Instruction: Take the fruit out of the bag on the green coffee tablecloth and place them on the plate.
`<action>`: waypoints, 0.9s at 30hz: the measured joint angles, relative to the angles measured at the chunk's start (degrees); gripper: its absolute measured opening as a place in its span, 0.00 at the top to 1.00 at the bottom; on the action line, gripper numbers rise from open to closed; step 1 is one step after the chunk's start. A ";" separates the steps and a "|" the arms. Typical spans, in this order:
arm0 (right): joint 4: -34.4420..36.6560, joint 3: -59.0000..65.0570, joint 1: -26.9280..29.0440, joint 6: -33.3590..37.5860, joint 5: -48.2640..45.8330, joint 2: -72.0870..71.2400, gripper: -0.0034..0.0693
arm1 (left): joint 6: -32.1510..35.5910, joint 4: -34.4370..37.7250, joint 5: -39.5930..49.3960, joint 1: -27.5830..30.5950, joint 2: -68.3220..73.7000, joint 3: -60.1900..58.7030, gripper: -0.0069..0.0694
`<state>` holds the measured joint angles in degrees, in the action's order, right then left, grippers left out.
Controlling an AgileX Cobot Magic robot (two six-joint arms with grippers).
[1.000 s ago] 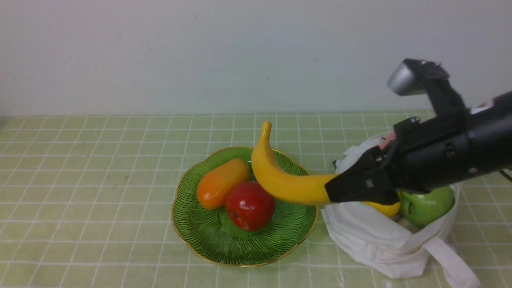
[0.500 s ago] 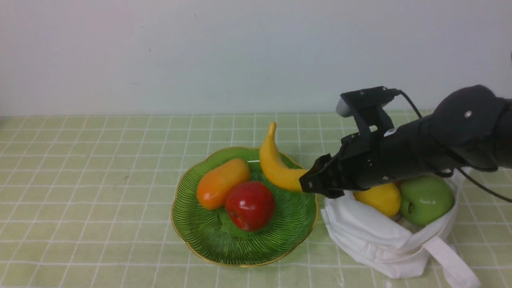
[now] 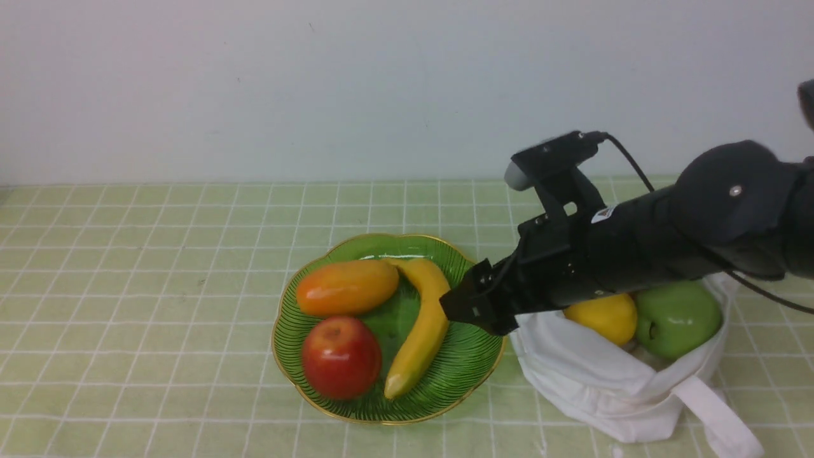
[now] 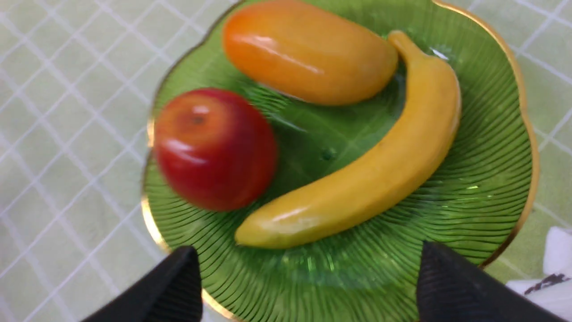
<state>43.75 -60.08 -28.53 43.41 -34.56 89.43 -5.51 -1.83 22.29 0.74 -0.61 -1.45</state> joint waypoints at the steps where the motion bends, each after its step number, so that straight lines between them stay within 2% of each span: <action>1: -1.11 -0.19 0.00 -0.33 -1.39 -1.44 0.20 | 0.00 0.00 0.00 0.00 0.00 0.00 0.92; 2: -3.22 -0.89 0.00 -1.33 -3.93 -3.79 0.25 | 0.00 0.00 0.00 0.00 0.00 0.00 0.92; 3: -3.61 -1.07 0.00 -1.54 -4.41 -4.60 0.26 | 0.00 0.00 0.00 0.00 0.00 0.00 0.92; 4: -5.73 -2.14 0.00 -2.99 -6.91 -6.61 0.31 | 0.00 0.00 0.00 0.00 0.00 0.00 0.92; 5: -8.89 -4.24 0.00 -6.19 -11.30 -9.55 0.41 | 0.00 0.00 0.00 0.00 0.00 0.00 0.92; 9: -16.27 -10.08 0.00 -13.72 -20.99 -15.86 0.60 | 0.00 0.00 0.00 0.00 0.00 0.00 0.92; 10: -21.46 -14.13 0.00 -18.36 -27.43 -19.58 0.72 | 0.00 0.00 0.00 0.00 0.00 0.00 0.92; 12: -26.86 -17.27 0.00 -23.07 -33.61 -23.67 0.84 | 0.00 0.00 0.00 0.00 0.00 0.00 0.92; 13: -27.41 -17.49 0.00 -23.53 -34.03 -24.10 0.85 | 0.00 0.00 0.00 0.00 0.00 0.00 0.92; 16: -35.70 -18.77 0.00 -30.80 -37.04 -30.67 0.95 | 0.00 0.00 0.00 0.00 0.00 0.00 0.92; 21: -47.56 -13.07 0.00 -43.41 -38.22 -46.30 0.97 | 0.00 0.00 0.00 0.00 0.00 0.00 0.92; 27: -51.28 -1.62 0.00 -47.42 -35.99 -62.25 0.97 | 0.00 0.00 0.00 0.00 0.00 0.00 0.92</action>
<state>-7.53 -61.70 -28.53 -4.01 -70.55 27.18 -5.51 -1.83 22.29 0.74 -0.61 -1.45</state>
